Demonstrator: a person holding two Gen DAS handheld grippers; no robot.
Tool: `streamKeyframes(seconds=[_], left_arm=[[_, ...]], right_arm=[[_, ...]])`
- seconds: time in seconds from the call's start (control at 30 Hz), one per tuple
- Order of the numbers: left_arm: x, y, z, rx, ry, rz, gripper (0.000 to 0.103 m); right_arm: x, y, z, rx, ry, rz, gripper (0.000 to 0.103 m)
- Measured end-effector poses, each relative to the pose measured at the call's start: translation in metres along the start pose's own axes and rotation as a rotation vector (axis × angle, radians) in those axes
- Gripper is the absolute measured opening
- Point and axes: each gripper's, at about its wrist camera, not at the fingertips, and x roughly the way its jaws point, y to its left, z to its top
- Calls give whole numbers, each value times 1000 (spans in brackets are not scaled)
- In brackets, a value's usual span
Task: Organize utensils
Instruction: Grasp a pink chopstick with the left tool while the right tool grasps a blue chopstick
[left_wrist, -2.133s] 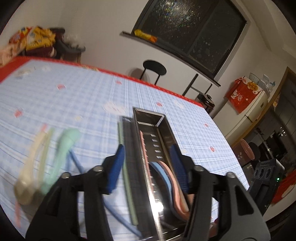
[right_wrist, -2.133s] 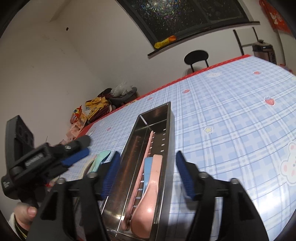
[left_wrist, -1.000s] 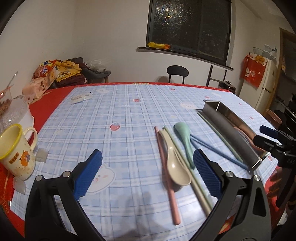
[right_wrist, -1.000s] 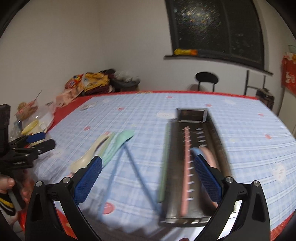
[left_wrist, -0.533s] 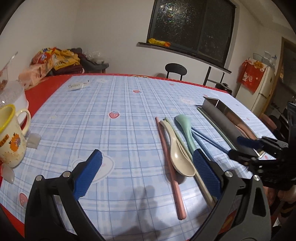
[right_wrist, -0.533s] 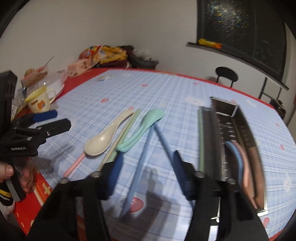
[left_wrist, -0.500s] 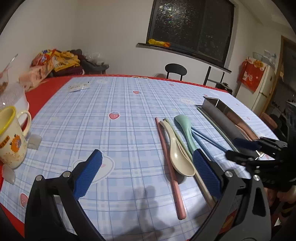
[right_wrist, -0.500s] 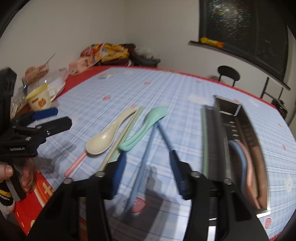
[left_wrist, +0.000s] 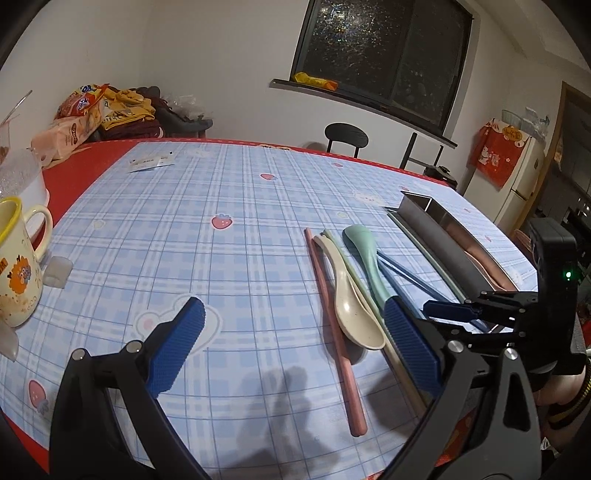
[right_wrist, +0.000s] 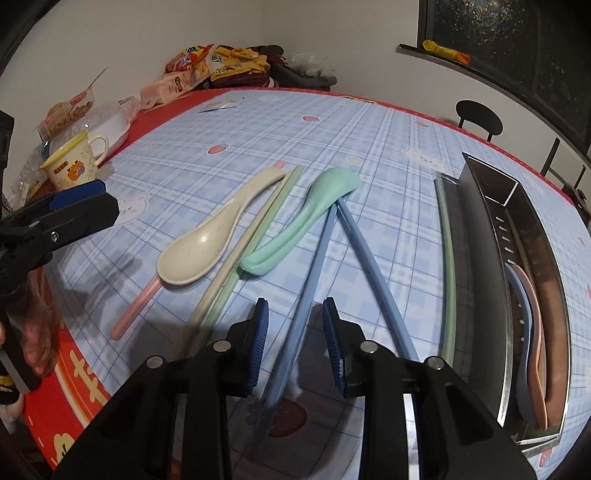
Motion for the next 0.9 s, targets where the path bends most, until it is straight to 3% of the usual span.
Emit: streamKeyframes(seconds=[0.17, 0.23, 0.33, 0.4, 0.57, 0.63, 0.73, 0.9], left_arm=[[1, 0, 0, -7, 8, 5, 93], [2, -2, -1, 3, 18, 10, 89], [6, -7, -2, 28, 40, 20, 70], [9, -11, -2, 56, 57, 11, 52], [18, -17, -2, 113, 112, -41, 49], [30, -11, 0, 89, 177, -80, 49], [42, -8, -1, 66, 241, -86, 30], [40, -17, -5, 97, 233, -59, 29]], right_arm=[[1, 1, 1, -2, 1, -1, 29], [0, -1, -1, 11, -3, -6, 17], [-1, -6, -2, 38, -7, 4, 10], [-2, -9, -4, 52, -8, 18, 10], [-3, -10, -4, 51, -10, 16, 9], [-3, -11, -4, 55, -11, 24, 9], [-4, -14, -5, 71, -13, 45, 9], [-6, -17, -7, 85, -14, 70, 9]])
